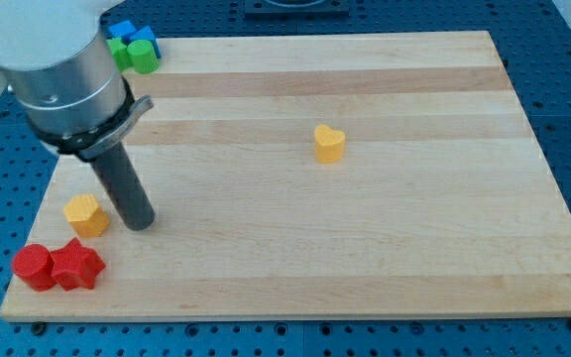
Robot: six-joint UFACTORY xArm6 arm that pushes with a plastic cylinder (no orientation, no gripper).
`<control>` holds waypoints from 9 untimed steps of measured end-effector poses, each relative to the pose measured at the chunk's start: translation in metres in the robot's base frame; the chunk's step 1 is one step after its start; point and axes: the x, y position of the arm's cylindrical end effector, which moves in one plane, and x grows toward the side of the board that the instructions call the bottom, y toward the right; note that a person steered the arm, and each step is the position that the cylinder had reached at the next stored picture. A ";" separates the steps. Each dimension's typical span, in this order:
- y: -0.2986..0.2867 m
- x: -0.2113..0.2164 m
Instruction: Move the yellow hexagon above the red circle
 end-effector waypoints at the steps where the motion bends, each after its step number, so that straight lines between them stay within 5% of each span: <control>1: -0.004 -0.002; 9: -0.110 -0.052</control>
